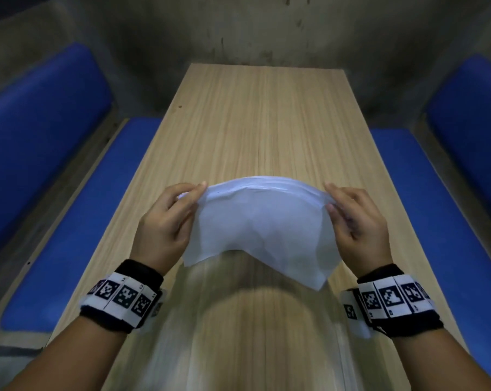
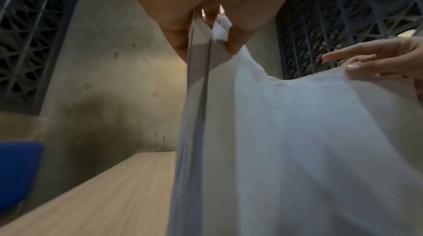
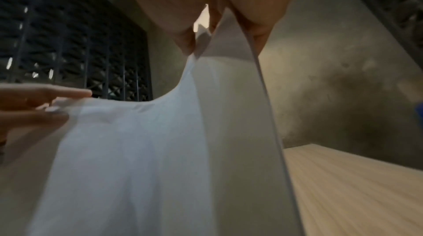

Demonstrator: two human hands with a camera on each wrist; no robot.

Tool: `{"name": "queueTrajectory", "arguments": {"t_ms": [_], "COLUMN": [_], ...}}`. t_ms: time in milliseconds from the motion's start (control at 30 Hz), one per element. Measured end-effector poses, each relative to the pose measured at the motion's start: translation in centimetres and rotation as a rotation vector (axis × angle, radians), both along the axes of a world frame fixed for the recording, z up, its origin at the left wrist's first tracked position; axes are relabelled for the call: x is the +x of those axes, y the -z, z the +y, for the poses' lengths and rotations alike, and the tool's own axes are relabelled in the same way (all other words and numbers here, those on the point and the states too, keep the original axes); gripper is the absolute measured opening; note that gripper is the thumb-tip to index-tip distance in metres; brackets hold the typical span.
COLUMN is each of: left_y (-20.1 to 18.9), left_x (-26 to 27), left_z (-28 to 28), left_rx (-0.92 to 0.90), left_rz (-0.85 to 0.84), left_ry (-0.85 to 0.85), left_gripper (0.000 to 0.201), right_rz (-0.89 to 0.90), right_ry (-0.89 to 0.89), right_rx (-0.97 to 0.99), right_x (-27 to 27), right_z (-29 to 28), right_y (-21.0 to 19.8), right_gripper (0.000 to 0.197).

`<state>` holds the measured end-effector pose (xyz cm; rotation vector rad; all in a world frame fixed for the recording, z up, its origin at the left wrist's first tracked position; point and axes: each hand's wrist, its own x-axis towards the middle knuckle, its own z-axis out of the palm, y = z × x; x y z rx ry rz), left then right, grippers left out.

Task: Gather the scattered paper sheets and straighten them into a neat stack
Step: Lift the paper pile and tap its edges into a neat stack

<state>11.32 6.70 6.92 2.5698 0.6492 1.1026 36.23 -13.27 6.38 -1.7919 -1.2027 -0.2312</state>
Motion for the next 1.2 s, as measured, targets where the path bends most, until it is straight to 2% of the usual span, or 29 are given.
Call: {"name": "queueTrajectory", "arguments": {"t_ms": [100,267,467,567,600,633,700,733,767,800,833,867,900,967,1067,1133,1200], "left_y": [-0.1,0.2,1.0,1.3,1.4,1.6,2.4,3.0,3.8,4.7,5.3,5.7,5.8,5.3,3.5,3.1,4.0], "left_x": [-0.3,-0.4,-0.9,-1.0,-1.0,-1.0,-1.0,-0.9,-0.8,-0.5,-0.1,0.5,1.1,1.8,1.1,0.1,-0.6], "left_z": [0.5,1.3,2.2,2.3,2.3,2.2,2.3,2.4,2.4,2.5,2.3,2.0,1.7,1.3,1.1,0.6,0.0], "left_rx": [0.058,0.037,0.055,0.005,-0.069,-0.219,-0.687,-0.898,-1.043,-1.116,-1.147,-1.133,-1.105,-1.030,-0.923,-0.928,-0.957], "left_rz": [0.018,-0.026,-0.065,-0.105,-0.134,-0.182,-0.318,-0.376,-0.399,-0.373,-0.334,-0.306,-0.307,-0.344,-0.437,-0.487,-0.474], "left_ry": [0.002,-0.065,-0.073,-0.067,-0.088,-0.107,-0.081,-0.052,-0.030,-0.033,-0.046,-0.082,-0.107,-0.119,-0.040,0.033,0.059], "left_gripper": [0.037,0.022,0.018,0.019,0.023,0.032,0.054,0.058,0.056,0.051,0.043,0.031,0.018,0.017,0.022,0.030,0.036], "right_rz": [-0.031,-0.055,-0.107,-0.039,0.042,0.169,0.555,0.740,0.864,0.930,0.955,0.952,0.942,0.913,0.825,0.788,0.809], "right_ry": [0.005,0.047,0.076,0.064,0.055,0.040,-0.008,-0.030,-0.036,-0.022,0.007,0.054,0.097,0.099,-0.034,-0.098,-0.109], "right_rx": [-0.013,0.023,0.027,0.045,0.063,0.089,0.192,0.252,0.268,0.238,0.184,0.132,0.104,0.131,0.252,0.294,0.255], "right_x": [0.2,0.2,0.3,0.3,0.4,0.3,0.2,0.2,0.0,-0.2,-0.4,-0.6,-0.7,-0.9,-0.5,-0.2,-0.1], "right_z": [0.0,-0.1,-0.5,-0.8,-1.0,-1.2,-1.4,-1.5,-1.5,-1.4,-1.1,-0.7,-0.3,0.2,0.0,-0.6,-0.9], "right_y": [0.4,0.5,1.2,1.4,1.4,1.4,2.0,2.6,3.4,4.3,5.1,5.6,5.8,4.7,1.5,0.6,1.4], "right_gripper": [0.032,0.024,0.025,0.028,0.034,0.047,0.077,0.085,0.085,0.075,0.055,0.034,0.023,0.025,0.031,0.036,0.044]}}
